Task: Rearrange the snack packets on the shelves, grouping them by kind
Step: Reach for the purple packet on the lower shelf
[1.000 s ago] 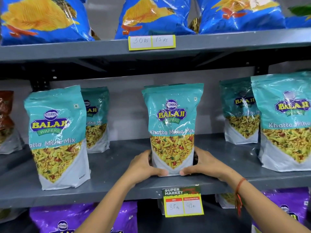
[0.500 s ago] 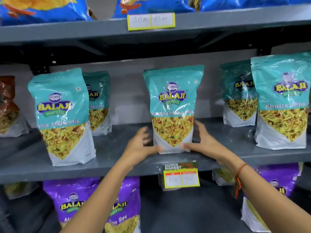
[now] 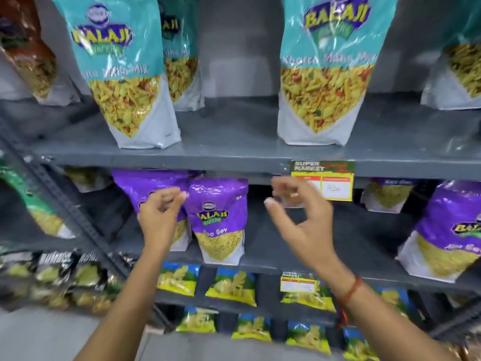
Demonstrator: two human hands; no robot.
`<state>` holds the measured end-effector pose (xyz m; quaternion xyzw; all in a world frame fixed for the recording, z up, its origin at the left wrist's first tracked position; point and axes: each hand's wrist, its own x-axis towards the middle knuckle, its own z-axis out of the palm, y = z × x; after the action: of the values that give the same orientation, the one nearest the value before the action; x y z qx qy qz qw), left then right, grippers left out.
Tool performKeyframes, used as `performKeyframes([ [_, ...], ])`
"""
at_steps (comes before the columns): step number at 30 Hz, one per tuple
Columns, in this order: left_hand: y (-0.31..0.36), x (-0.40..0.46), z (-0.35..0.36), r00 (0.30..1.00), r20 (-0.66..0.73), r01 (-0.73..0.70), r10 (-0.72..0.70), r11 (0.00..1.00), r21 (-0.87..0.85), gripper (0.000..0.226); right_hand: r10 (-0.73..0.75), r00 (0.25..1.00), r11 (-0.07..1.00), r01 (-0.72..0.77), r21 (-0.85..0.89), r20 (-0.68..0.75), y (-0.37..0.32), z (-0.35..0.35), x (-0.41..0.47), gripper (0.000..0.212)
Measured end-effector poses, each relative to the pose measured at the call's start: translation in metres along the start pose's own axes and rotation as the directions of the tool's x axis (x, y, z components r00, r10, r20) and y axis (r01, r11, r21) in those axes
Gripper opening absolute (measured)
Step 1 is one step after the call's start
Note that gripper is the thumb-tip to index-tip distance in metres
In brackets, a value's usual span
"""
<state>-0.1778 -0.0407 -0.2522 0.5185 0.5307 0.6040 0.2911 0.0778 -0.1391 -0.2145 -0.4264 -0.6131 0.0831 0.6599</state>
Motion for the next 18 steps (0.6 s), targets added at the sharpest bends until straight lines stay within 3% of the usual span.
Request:
performKeyframes([
  [2, -0.041, -0.006, -0.01, 0.986, 0.075, 0.143, -0.152, 0.984, 0.109, 0.02, 0.166, 0.977, 0.986, -0.169, 0.012, 0.132, 0.03, 0.02, -0.023, 0.029],
  [4, -0.075, -0.014, -0.011, 0.931, 0.22, 0.248, -0.29, 0.948, 0.199, 0.03, 0.369, 0.898, 0.929, -0.365, -0.065, 0.238, 0.066, 0.04, -0.044, 0.042],
  [8, -0.119, -0.024, 0.003, 0.774, 0.424, 0.347, -0.47, 0.875, 0.338, 0.054, 0.651, 0.627, 0.753, -0.603, -0.263, 0.427, 0.139, 0.074, -0.072, 0.092],
  [10, -0.131, -0.021, 0.01, 0.738, 0.473, 0.341, -0.48, 0.872, 0.352, 0.062, 0.677, 0.533, 0.721, -0.616, -0.316, 0.507, 0.164, 0.088, -0.079, 0.095],
  [14, -0.147, -0.016, 0.015, 0.713, 0.503, 0.355, -0.488, 0.87, 0.342, 0.055, 0.659, 0.475, 0.73, -0.59, -0.346, 0.582, 0.192, 0.106, -0.087, 0.068],
  [18, -0.161, -0.016, 0.016, 0.744, 0.466, 0.347, -0.479, 0.873, 0.344, 0.051, 0.639, 0.503, 0.745, -0.592, -0.307, 0.582, 0.198, 0.116, -0.093, 0.07],
])
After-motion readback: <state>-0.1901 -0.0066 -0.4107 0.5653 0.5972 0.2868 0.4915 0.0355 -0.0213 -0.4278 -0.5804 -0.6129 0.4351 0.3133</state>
